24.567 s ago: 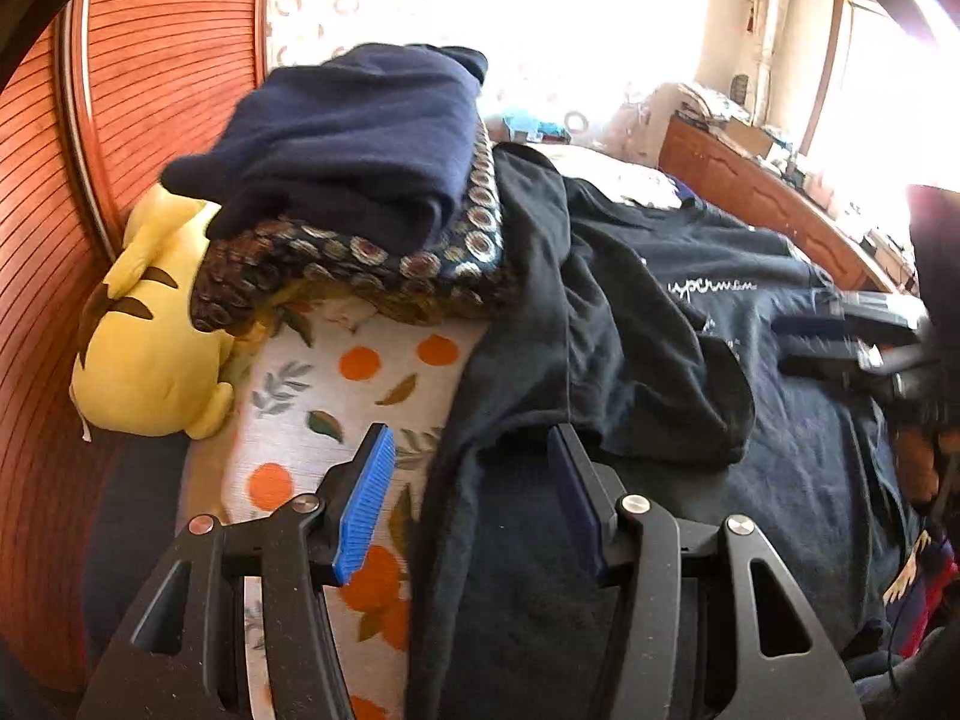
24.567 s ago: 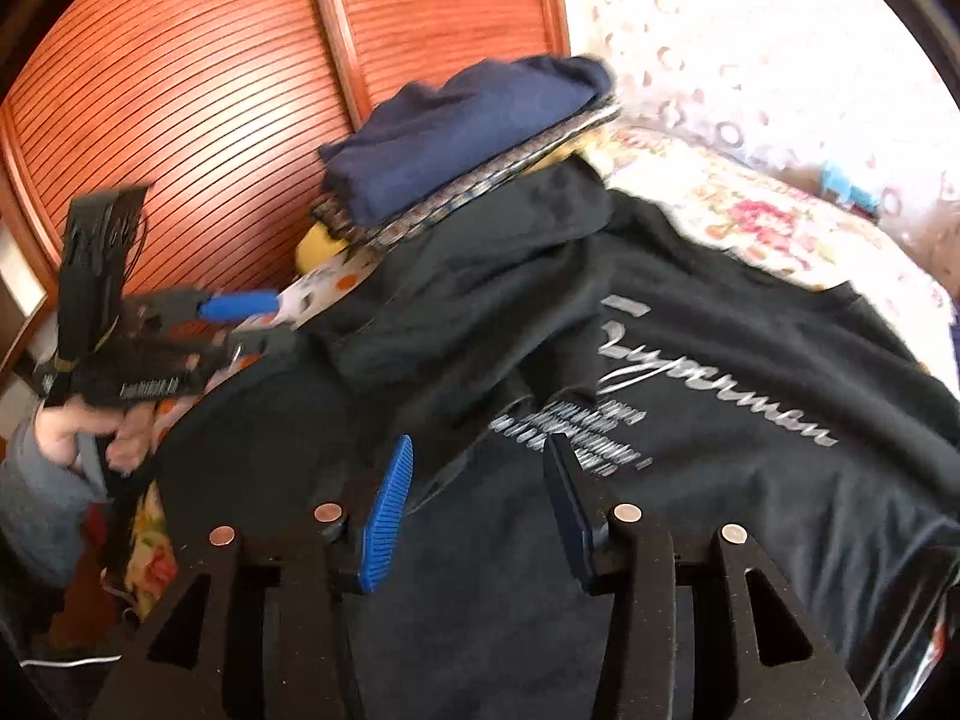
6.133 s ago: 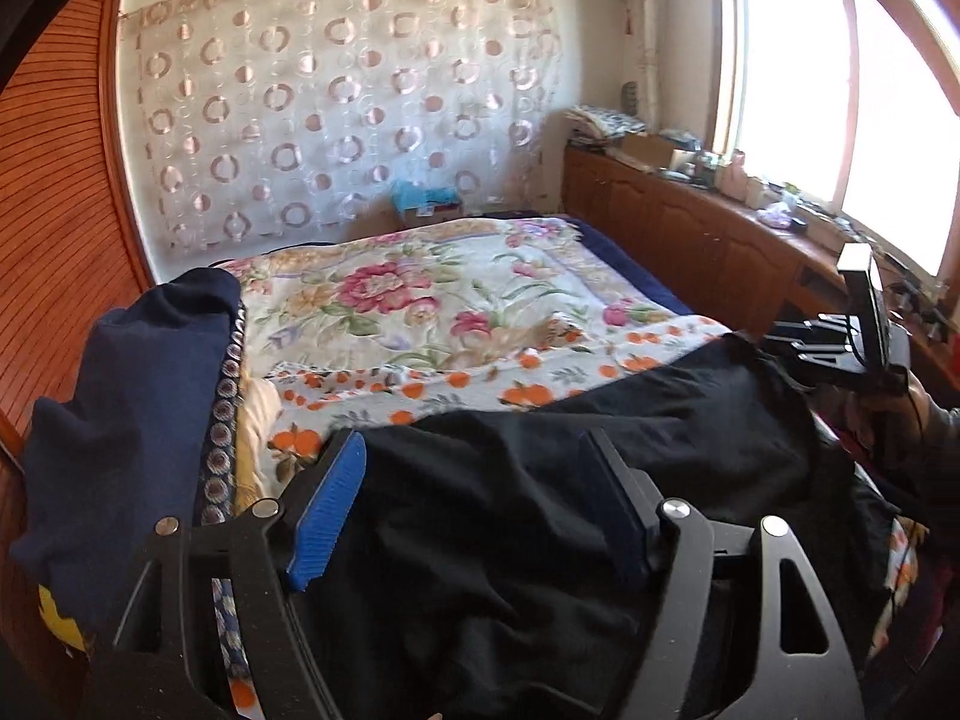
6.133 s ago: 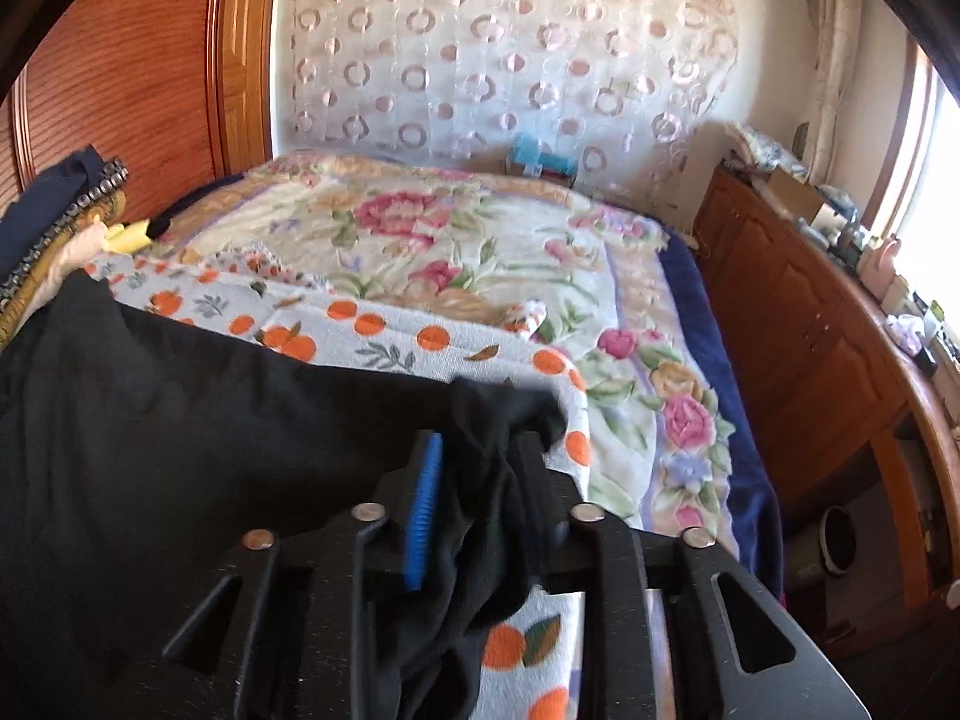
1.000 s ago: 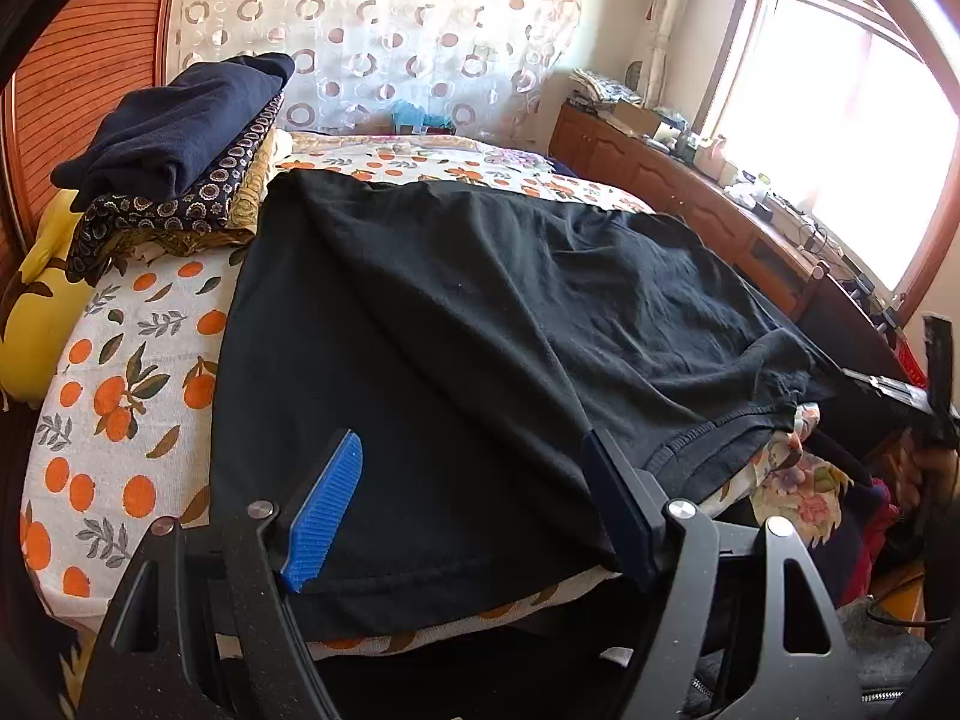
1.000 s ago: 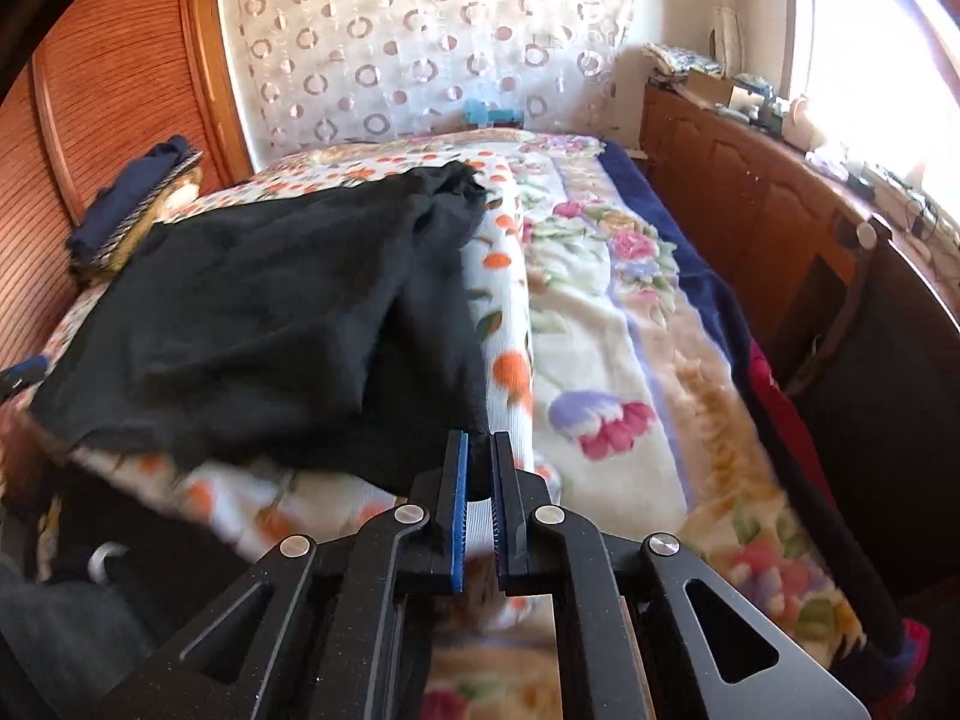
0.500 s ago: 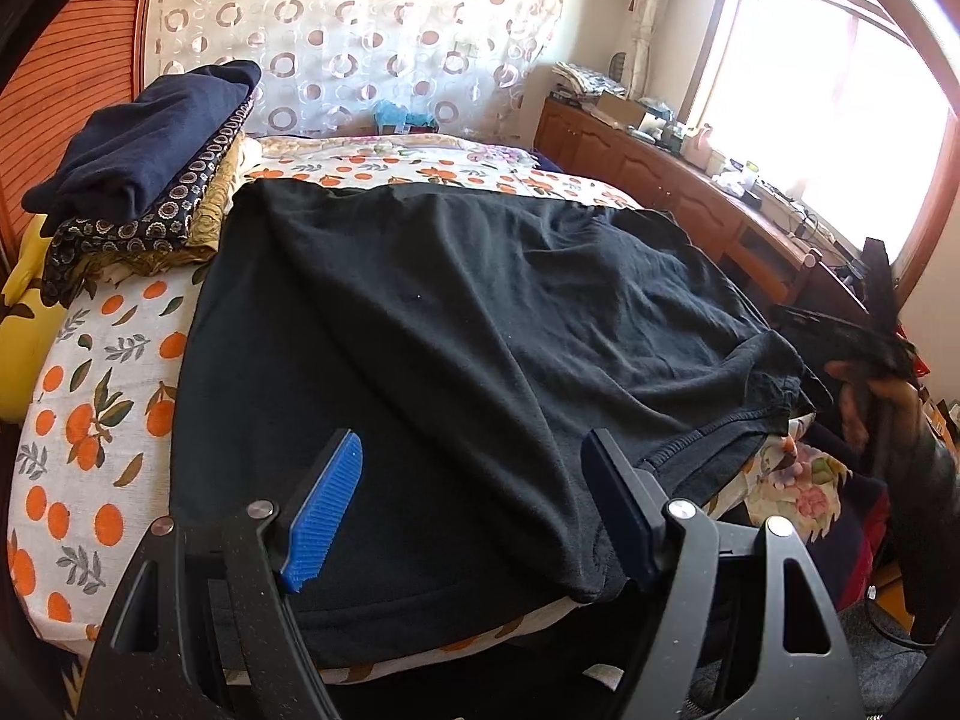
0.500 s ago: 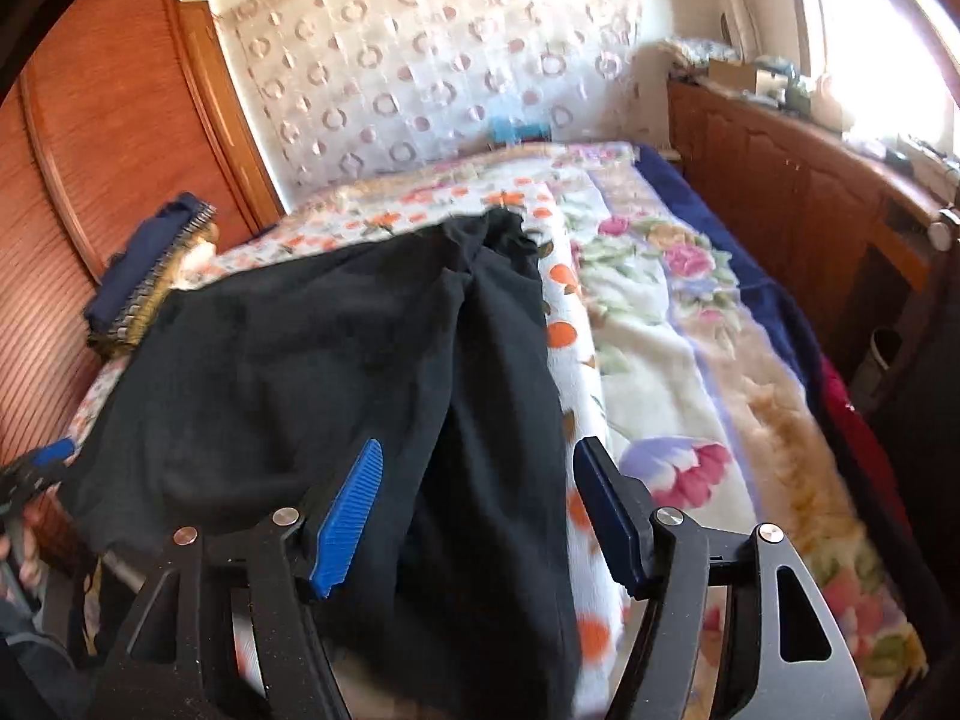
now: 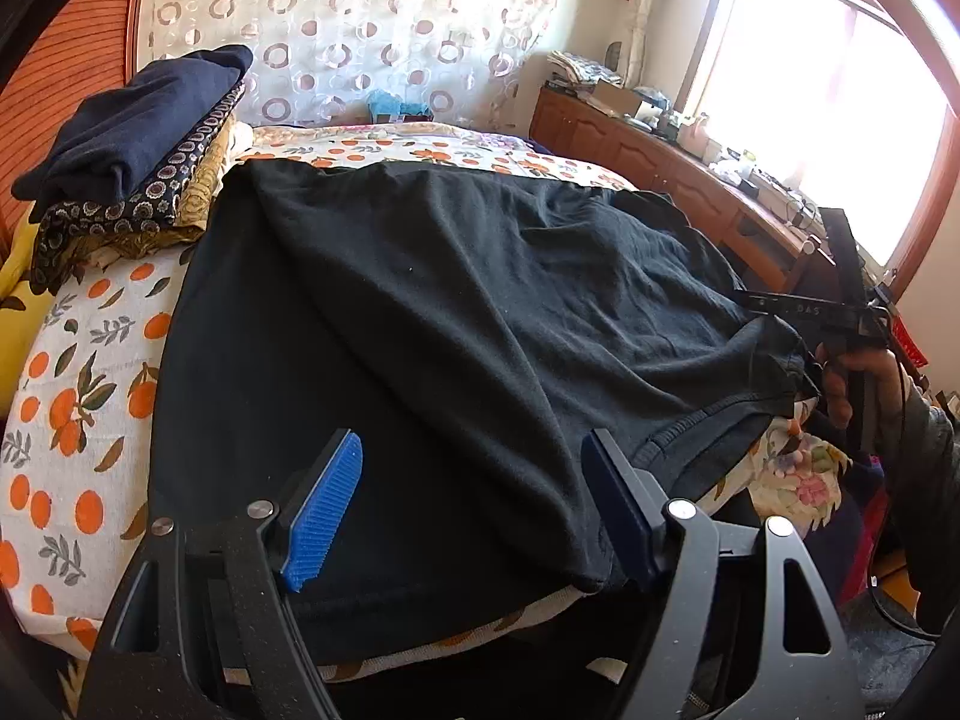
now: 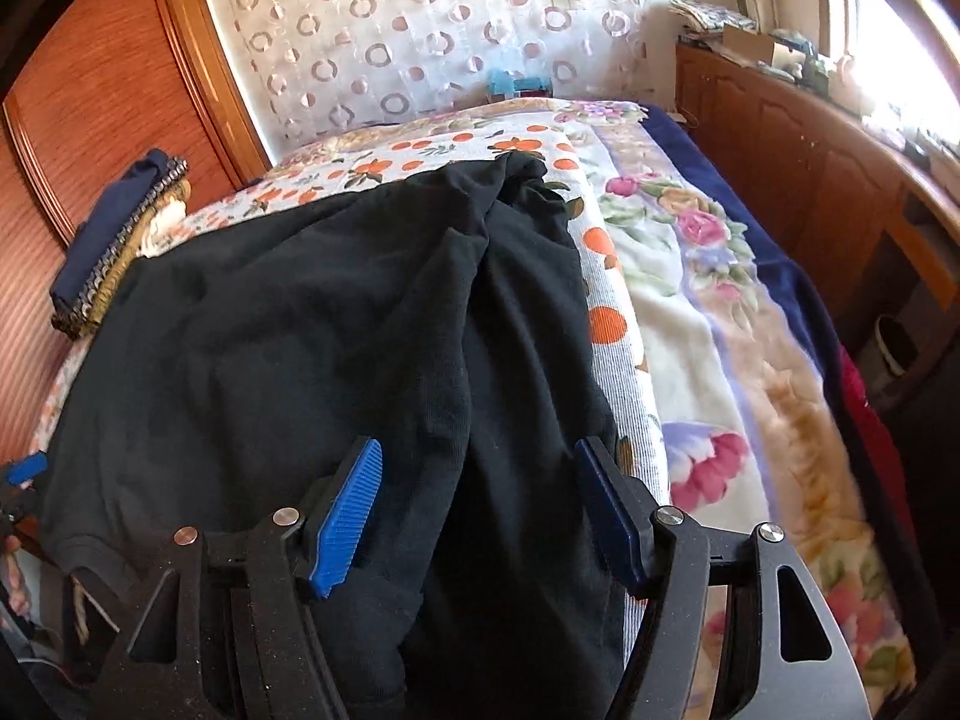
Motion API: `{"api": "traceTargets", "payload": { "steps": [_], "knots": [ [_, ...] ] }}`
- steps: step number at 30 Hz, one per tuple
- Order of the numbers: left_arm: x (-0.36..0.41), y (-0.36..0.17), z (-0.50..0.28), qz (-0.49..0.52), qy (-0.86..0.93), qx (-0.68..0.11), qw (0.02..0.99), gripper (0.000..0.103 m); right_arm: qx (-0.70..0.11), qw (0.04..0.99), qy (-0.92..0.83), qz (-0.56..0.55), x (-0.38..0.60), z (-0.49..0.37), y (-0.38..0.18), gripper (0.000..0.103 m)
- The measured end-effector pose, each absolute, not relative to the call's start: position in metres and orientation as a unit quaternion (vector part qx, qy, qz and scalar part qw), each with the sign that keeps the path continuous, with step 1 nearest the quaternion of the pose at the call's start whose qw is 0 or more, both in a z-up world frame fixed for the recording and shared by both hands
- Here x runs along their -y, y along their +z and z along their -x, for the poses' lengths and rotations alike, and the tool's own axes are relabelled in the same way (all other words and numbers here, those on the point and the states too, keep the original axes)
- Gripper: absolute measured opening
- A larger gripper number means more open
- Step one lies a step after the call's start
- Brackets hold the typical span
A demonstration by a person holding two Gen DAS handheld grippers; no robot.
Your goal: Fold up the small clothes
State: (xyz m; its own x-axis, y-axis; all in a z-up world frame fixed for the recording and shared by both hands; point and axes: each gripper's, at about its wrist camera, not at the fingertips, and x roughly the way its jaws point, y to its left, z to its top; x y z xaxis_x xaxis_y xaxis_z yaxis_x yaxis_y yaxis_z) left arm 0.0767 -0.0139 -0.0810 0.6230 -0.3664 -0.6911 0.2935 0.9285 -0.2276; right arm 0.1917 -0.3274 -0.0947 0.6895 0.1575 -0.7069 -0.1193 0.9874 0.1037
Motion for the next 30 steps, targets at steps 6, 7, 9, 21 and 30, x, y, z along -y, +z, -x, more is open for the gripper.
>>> {"api": "traceTargets", "payload": {
  "steps": [6, 7, 9, 21, 30],
  "knots": [
    [0.006, -0.081, -0.074, 0.052, -0.180, -0.390, 0.901, 0.076, -0.393, 0.916, 0.076, 0.002, 0.311, -0.193, -0.093, 0.008],
    [0.004, -0.081, -0.073, 0.052, -0.179, -0.390, 0.902, 0.076, -0.389, 0.918, 0.076, 0.012, 0.305, -0.191, -0.090, 0.008],
    [-0.003, -0.079, -0.071, 0.054, -0.173, -0.387, 0.904, 0.076, -0.375, 0.923, 0.082, 0.023, 0.297, -0.187, -0.078, 0.007],
    [-0.054, -0.053, -0.050, 0.064, -0.125, -0.356, 0.924, 0.076, -0.262, 0.927, 0.238, 0.123, 0.131, -0.166, 0.044, 0.007],
    [-0.093, -0.043, -0.032, 0.068, -0.092, -0.340, 0.933, 0.076, -0.261, 0.883, 0.359, 0.155, 0.000, -0.166, 0.049, 0.007]
  ]
}}
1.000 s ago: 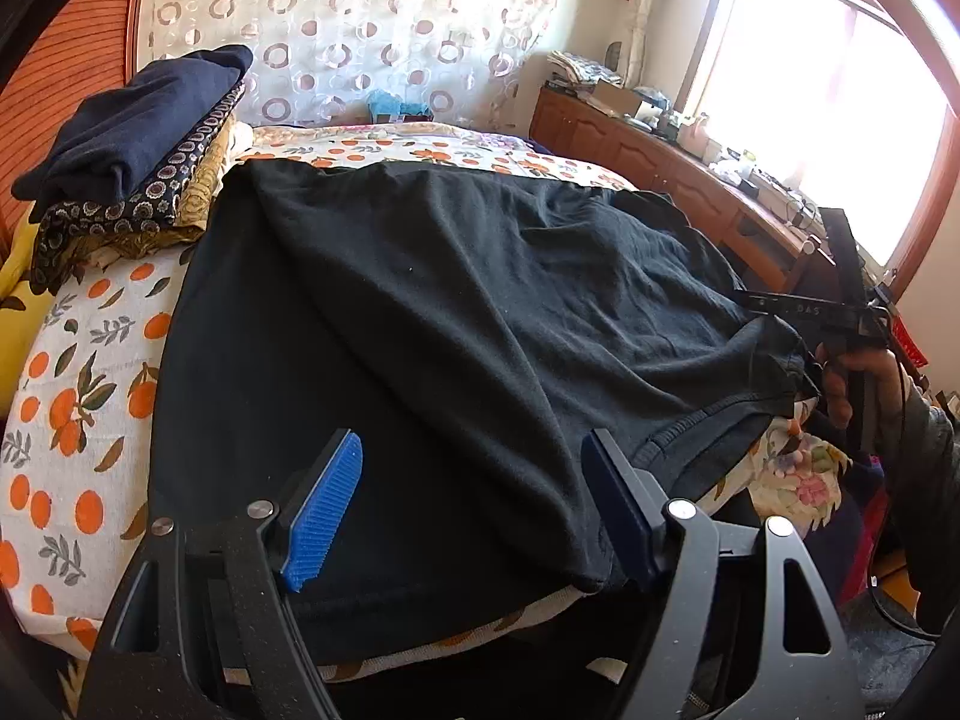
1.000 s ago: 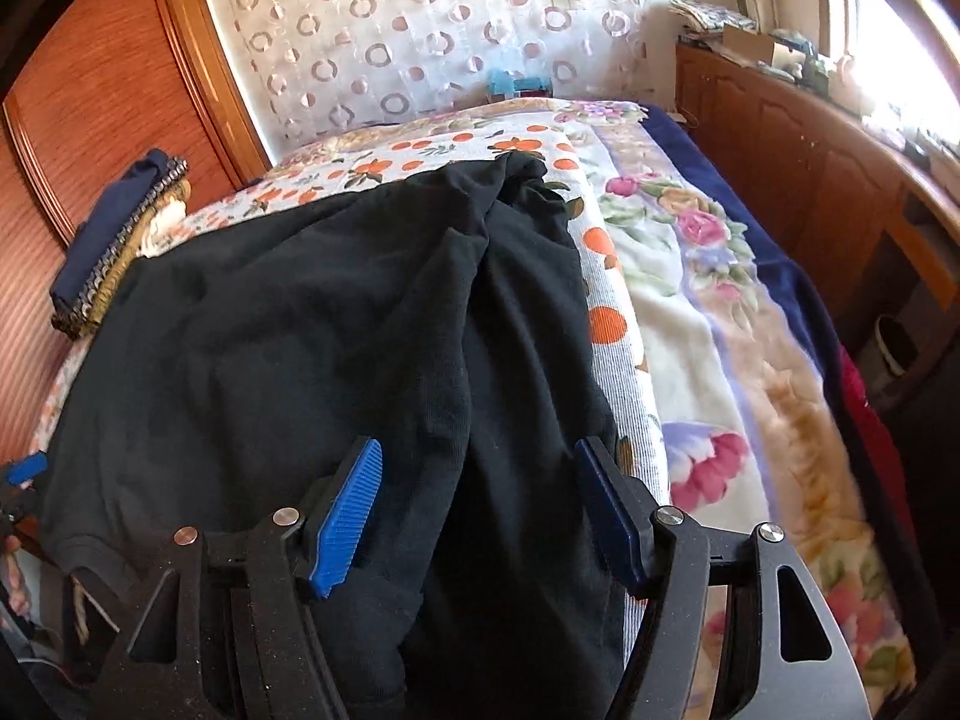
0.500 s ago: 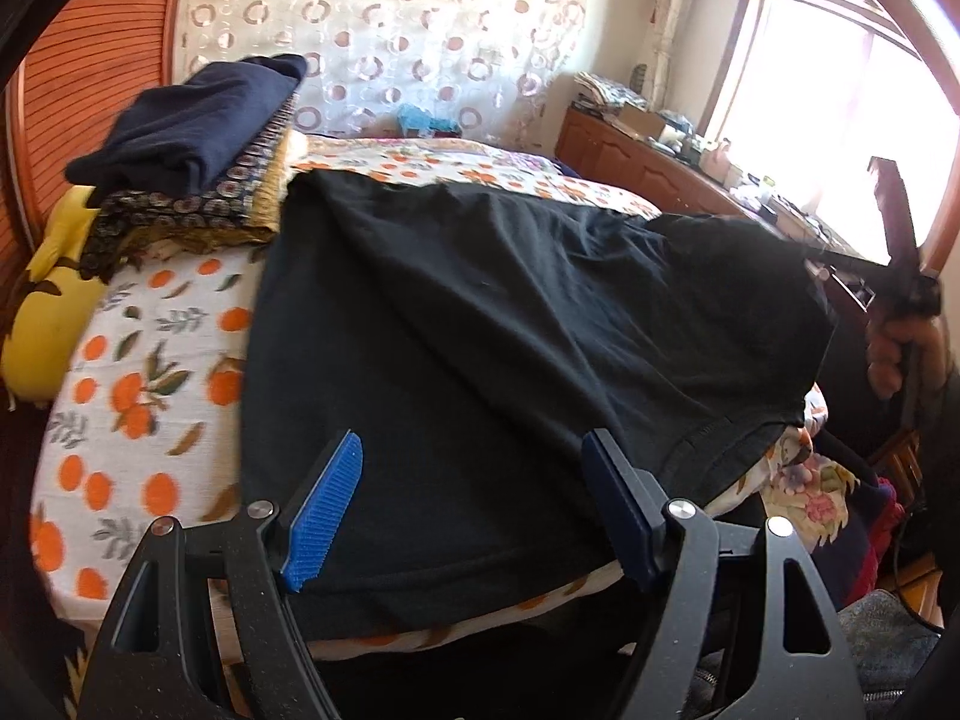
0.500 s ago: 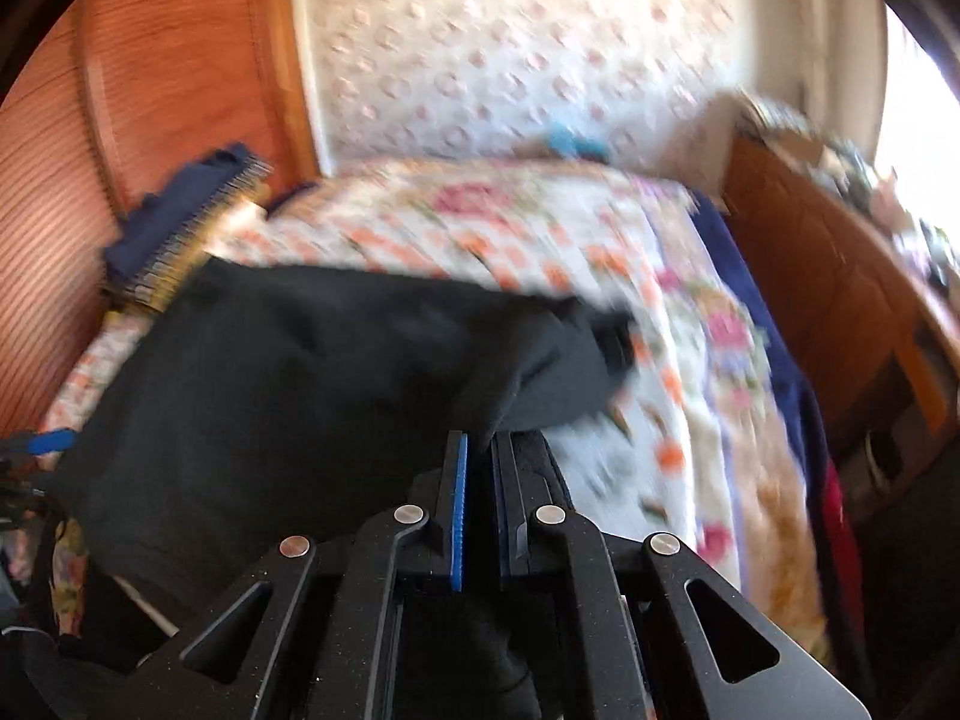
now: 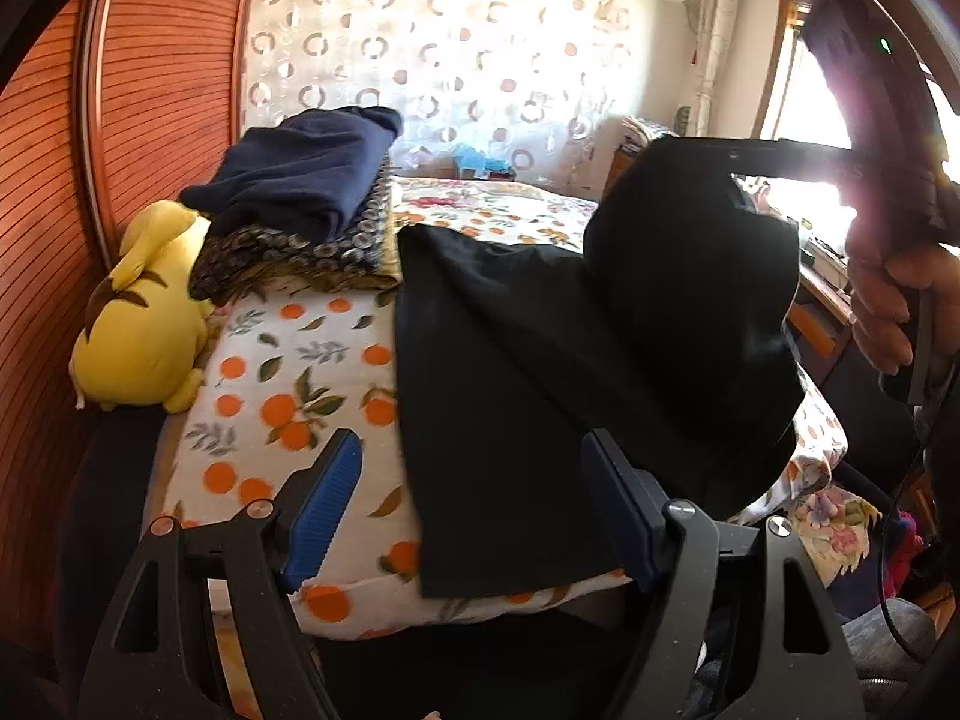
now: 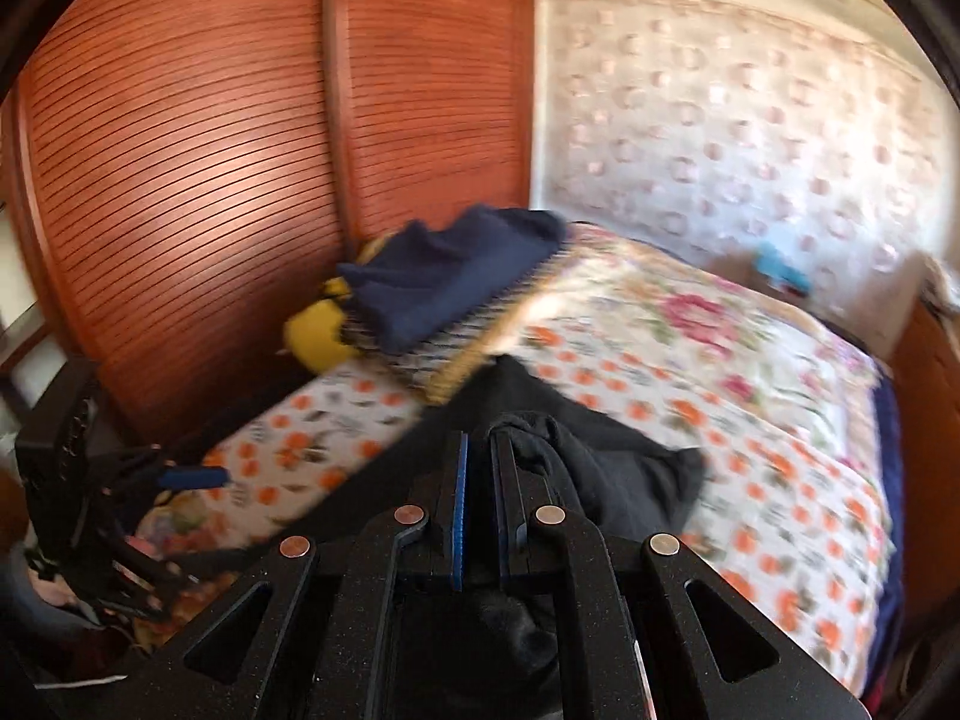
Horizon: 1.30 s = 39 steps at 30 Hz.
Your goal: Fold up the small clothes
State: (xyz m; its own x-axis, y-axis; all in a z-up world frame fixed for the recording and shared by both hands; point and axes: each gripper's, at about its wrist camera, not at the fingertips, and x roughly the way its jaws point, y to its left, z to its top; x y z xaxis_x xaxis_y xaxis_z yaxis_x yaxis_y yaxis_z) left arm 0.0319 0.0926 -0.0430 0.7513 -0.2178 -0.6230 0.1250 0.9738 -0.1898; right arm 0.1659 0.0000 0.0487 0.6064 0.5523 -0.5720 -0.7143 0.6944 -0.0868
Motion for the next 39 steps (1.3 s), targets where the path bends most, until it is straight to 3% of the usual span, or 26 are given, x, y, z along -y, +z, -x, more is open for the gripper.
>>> {"api": "traceTargets", "payload": {
  "steps": [4, 7, 8, 9, 11, 26, 28, 29, 30, 31, 39],
  "knots": [
    [-0.105, -0.053, -0.029, 0.074, -0.083, -0.351, 0.930, 0.076, -0.299, 0.855, 0.394, 0.159, -0.029, -0.185, 0.033, 0.007],
    [-0.108, -0.059, -0.029, 0.079, -0.078, -0.358, 0.927, 0.076, -0.299, 0.855, 0.396, 0.153, -0.028, -0.201, 0.040, 0.036],
    [-0.109, -0.060, -0.029, 0.082, -0.078, -0.358, 0.927, 0.076, -0.292, 0.858, 0.395, 0.150, -0.025, -0.203, 0.044, 0.052],
    [-0.109, -0.060, -0.030, 0.083, -0.079, -0.357, 0.927, 0.076, -0.281, 0.865, 0.389, 0.147, -0.012, -0.208, 0.046, 0.059],
    [-0.108, -0.059, -0.030, 0.086, -0.083, -0.355, 0.927, 0.076, -0.271, 0.878, 0.364, 0.151, 0.006, -0.212, 0.046, 0.059],
    [-0.057, -0.064, -0.068, 0.087, -0.155, -0.365, 0.914, 0.076, -0.411, 0.848, 0.318, 0.104, 0.058, -0.260, -0.066, 0.059],
    [-0.059, -0.066, -0.067, 0.089, -0.151, -0.369, 0.913, 0.076, -0.426, 0.835, 0.333, 0.103, 0.049, -0.269, -0.071, 0.052],
    [-0.062, -0.068, -0.066, 0.089, -0.147, -0.371, 0.913, 0.076, -0.430, 0.831, 0.337, 0.106, 0.042, -0.274, -0.072, 0.041],
    [-0.064, -0.069, -0.065, 0.090, -0.144, -0.372, 0.913, 0.076, -0.432, 0.827, 0.342, 0.113, 0.036, -0.278, -0.070, 0.022],
    [-0.066, -0.070, -0.064, 0.091, -0.142, -0.373, 0.913, 0.076, -0.428, 0.825, 0.347, 0.122, 0.029, -0.280, -0.066, 0.012],
    [-0.089, -0.074, -0.061, 0.103, -0.117, -0.373, 0.915, 0.076, -0.353, 0.843, 0.375, 0.155, -0.045, -0.326, 0.006, 0.010]
  ]
}}
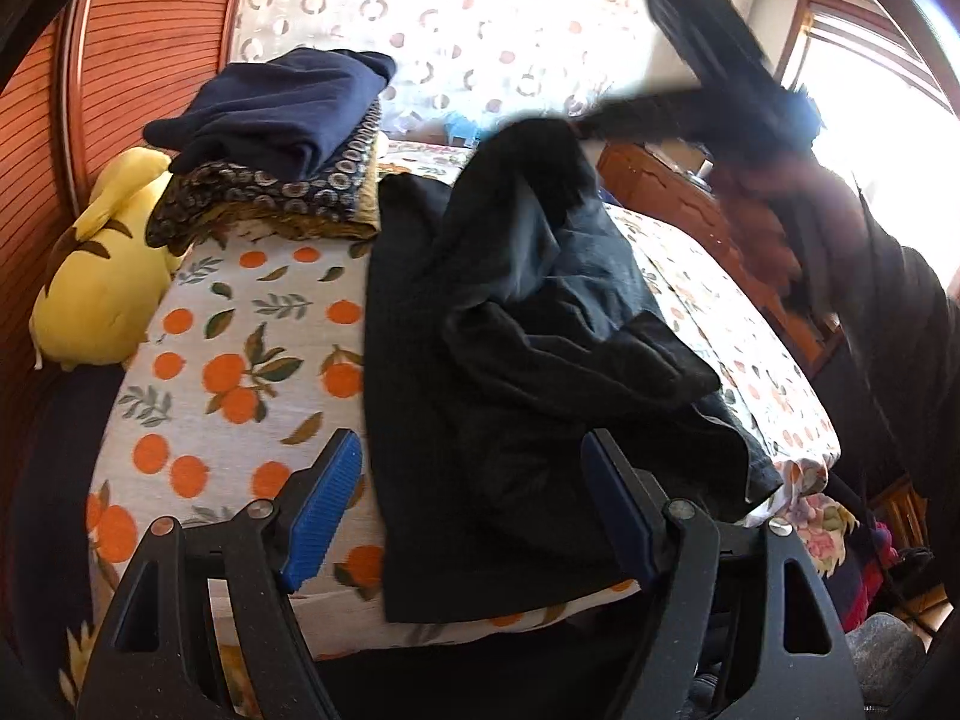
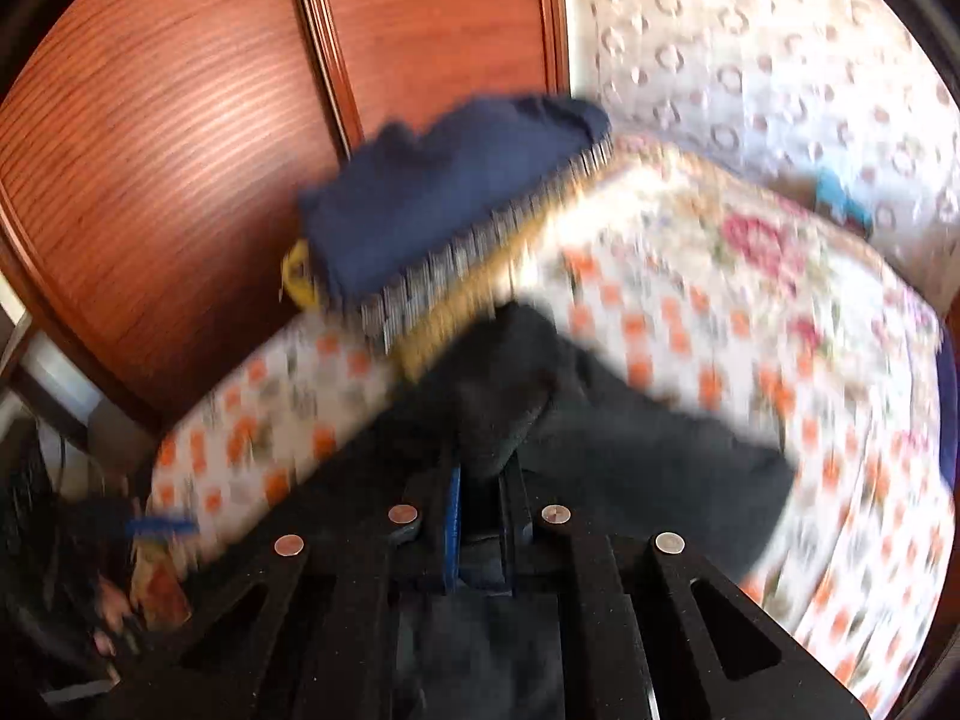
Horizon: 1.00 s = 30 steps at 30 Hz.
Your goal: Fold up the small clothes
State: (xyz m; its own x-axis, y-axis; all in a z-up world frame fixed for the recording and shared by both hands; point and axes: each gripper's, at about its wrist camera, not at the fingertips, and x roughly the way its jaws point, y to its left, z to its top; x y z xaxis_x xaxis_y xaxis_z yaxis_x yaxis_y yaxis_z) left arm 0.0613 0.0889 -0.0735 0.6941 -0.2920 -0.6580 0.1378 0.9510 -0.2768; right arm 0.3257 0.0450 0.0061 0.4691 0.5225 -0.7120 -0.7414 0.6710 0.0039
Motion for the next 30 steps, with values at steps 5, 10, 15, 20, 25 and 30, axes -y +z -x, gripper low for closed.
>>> {"api": "traceTargets", "payload": {
  "steps": [5, 10, 15, 20, 25, 30],
  "knots": [
    [-0.094, -0.074, -0.063, 0.109, -0.118, -0.371, 0.915, 0.076, -0.393, 0.832, 0.356, 0.163, -0.087, -0.363, -0.017, 0.017],
    [-0.086, -0.071, -0.073, 0.109, -0.129, -0.366, 0.915, 0.076, -0.376, 0.841, 0.363, 0.141, -0.079, -0.364, -0.027, 0.061],
    [-0.065, -0.062, -0.086, 0.107, -0.151, -0.359, 0.915, 0.076, -0.347, 0.861, 0.343, 0.147, -0.044, -0.344, -0.007, 0.067],
    [-0.037, -0.055, -0.103, 0.098, -0.186, -0.357, 0.910, 0.076, -0.317, 0.887, 0.296, 0.158, 0.003, -0.303, 0.004, 0.067],
    [-0.010, -0.059, -0.122, 0.086, -0.218, -0.365, 0.901, 0.065, -0.328, 0.895, 0.267, 0.141, 0.055, -0.270, -0.022, 0.067],
    [0.003, -0.075, -0.125, 0.049, -0.214, -0.394, 0.893, 0.028, -0.342, 0.897, 0.250, 0.123, 0.100, -0.244, -0.069, 0.067]
  ]
}}
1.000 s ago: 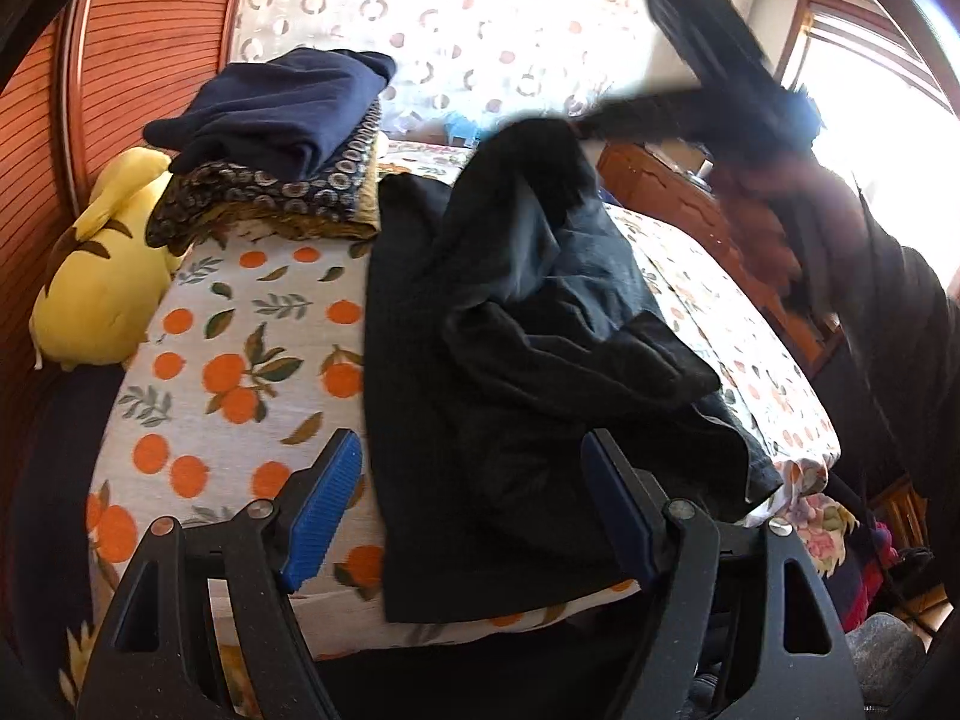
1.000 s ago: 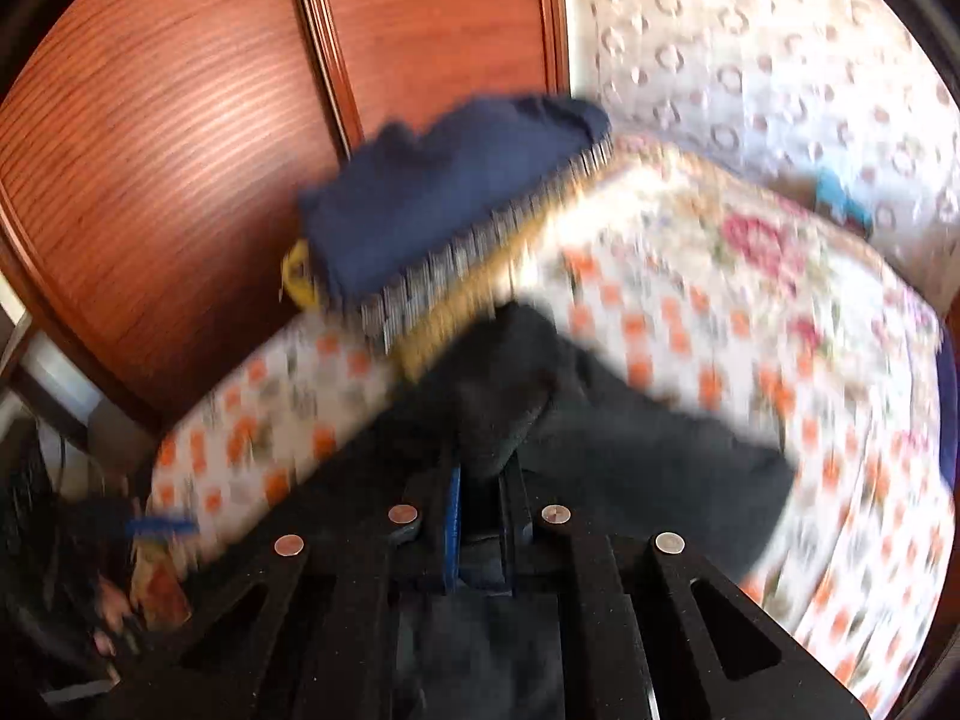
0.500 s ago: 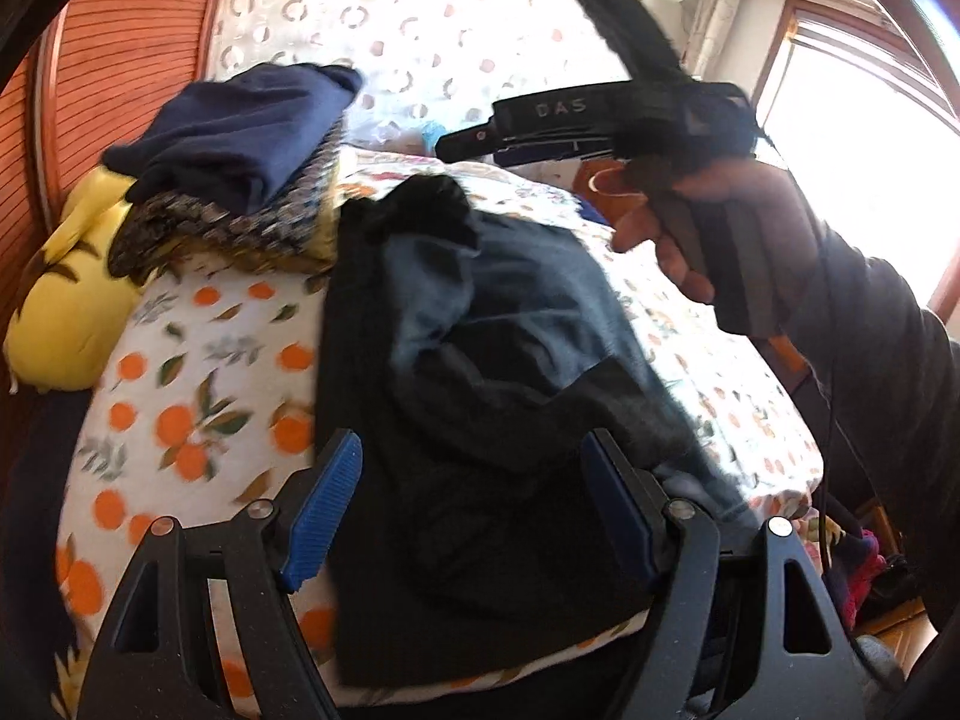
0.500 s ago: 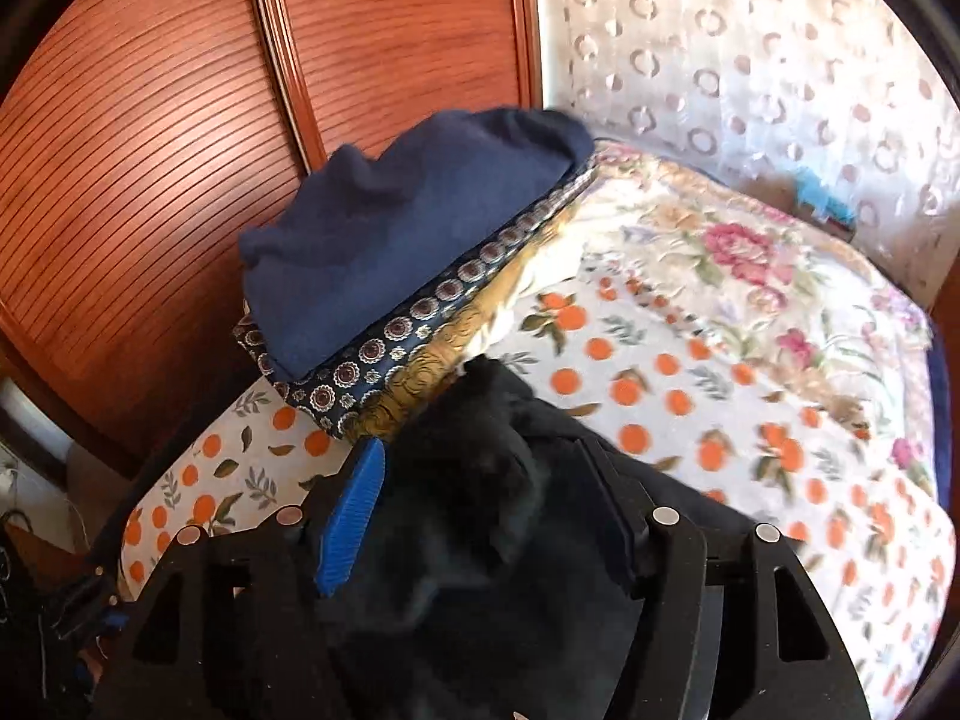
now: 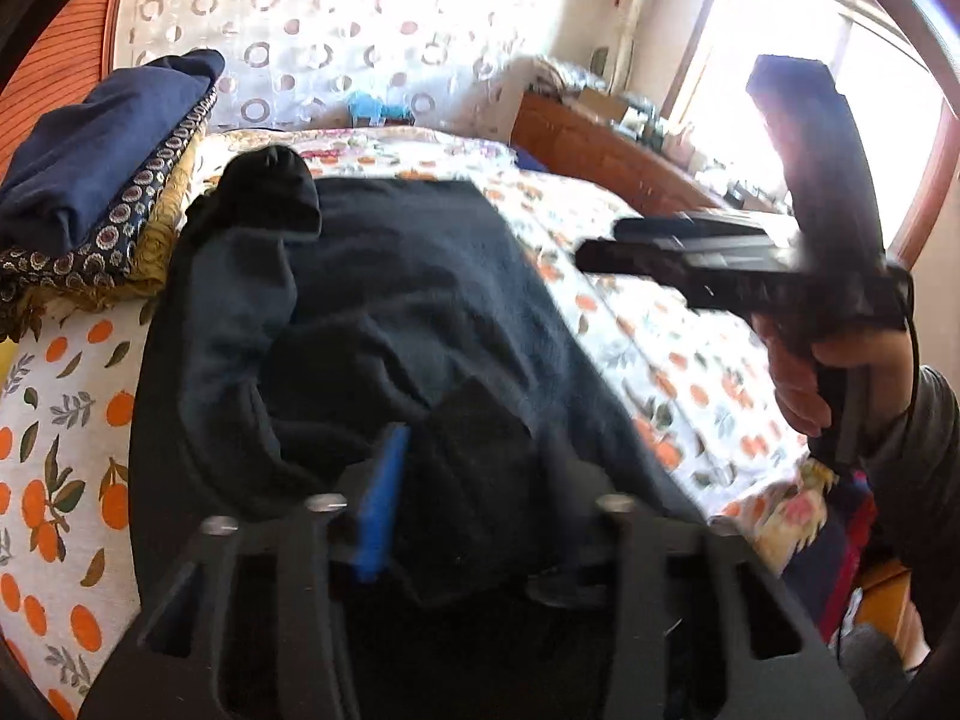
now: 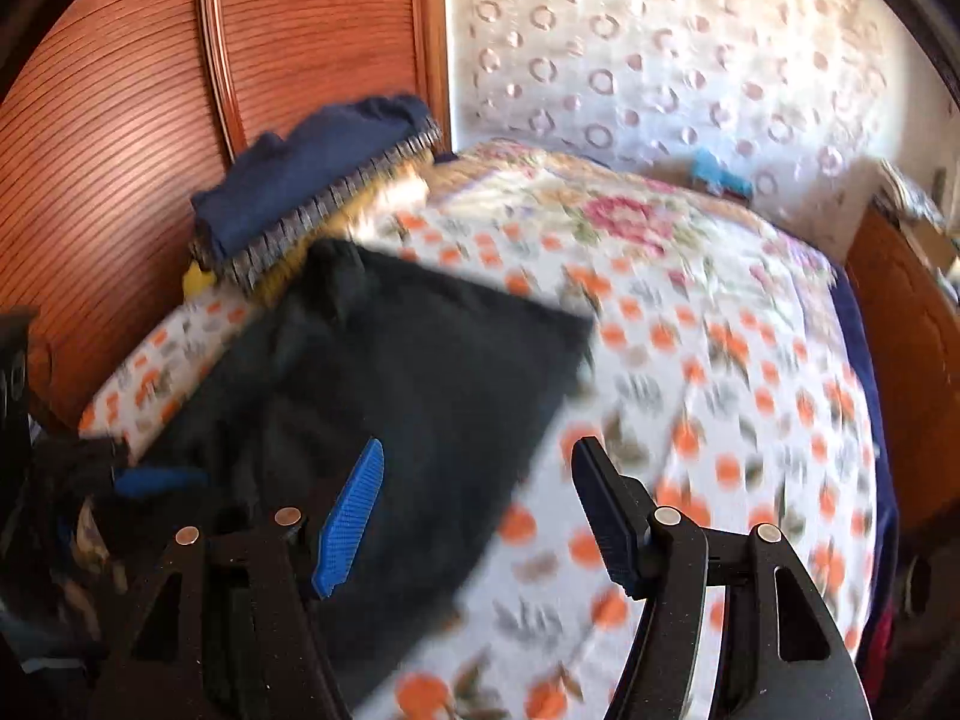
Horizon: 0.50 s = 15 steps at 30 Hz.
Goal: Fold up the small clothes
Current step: 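Release the shirt with the right tool while the left tool grasps the fold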
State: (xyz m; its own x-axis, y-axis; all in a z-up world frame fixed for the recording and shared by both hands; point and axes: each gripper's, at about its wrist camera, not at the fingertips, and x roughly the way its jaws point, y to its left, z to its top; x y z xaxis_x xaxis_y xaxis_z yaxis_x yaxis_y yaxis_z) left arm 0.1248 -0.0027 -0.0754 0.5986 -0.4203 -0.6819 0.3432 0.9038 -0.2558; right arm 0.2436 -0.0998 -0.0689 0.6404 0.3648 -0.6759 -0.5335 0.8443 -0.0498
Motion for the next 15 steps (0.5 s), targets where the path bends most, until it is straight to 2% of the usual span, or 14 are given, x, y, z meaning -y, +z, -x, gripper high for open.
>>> {"api": "traceTargets", "payload": {
  "steps": [1, 3, 7, 15],
  "knots": [
    [0.000, -0.075, -0.122, 0.049, -0.210, -0.392, 0.894, 0.014, -0.344, 0.898, 0.246, 0.118, 0.108, -0.241, -0.079, 0.067],
    [-0.013, -0.072, -0.112, 0.061, -0.207, -0.383, 0.898, 0.010, -0.350, 0.898, 0.246, 0.105, 0.121, -0.237, -0.098, 0.067],
    [-0.039, -0.067, -0.083, 0.077, -0.188, -0.375, 0.904, 0.009, -0.360, 0.895, 0.253, 0.077, 0.137, -0.233, -0.113, 0.067],
    [-0.089, -0.085, -0.026, 0.108, -0.140, -0.394, 0.902, 0.009, -0.365, 0.888, 0.270, 0.069, 0.153, -0.215, -0.107, 0.067]
  ]
}}
